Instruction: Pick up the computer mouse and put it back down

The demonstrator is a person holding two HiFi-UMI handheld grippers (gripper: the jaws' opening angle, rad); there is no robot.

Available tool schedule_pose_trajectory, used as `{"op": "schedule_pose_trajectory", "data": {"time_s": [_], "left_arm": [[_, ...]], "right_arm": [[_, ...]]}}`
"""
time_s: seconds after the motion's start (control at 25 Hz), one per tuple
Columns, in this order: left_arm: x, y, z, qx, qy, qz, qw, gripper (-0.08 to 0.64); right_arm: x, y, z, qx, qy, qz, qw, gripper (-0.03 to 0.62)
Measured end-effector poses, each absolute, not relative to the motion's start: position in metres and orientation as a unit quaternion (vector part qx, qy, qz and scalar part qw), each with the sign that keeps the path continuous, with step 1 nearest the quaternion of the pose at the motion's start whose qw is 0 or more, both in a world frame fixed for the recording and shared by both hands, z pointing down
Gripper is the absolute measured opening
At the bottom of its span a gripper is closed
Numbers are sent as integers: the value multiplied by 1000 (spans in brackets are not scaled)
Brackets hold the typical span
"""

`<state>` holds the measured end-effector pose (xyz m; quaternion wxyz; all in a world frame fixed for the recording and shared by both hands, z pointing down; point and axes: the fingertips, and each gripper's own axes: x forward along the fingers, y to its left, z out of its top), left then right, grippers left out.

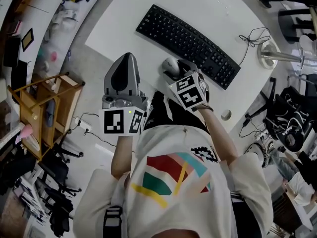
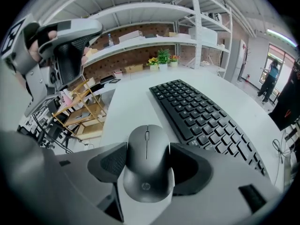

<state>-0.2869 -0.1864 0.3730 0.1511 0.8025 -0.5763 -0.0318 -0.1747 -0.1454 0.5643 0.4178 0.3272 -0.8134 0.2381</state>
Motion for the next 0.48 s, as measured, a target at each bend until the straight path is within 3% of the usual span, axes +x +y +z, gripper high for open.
{"op": "schedule_pose_trajectory", "data": {"time_s": [0.48], "left_arm": [[-244, -183, 315, 828, -548, -41, 113, 43]], "right_arm": [[-152, -172, 403, 410, -865, 178, 229, 299]]}}
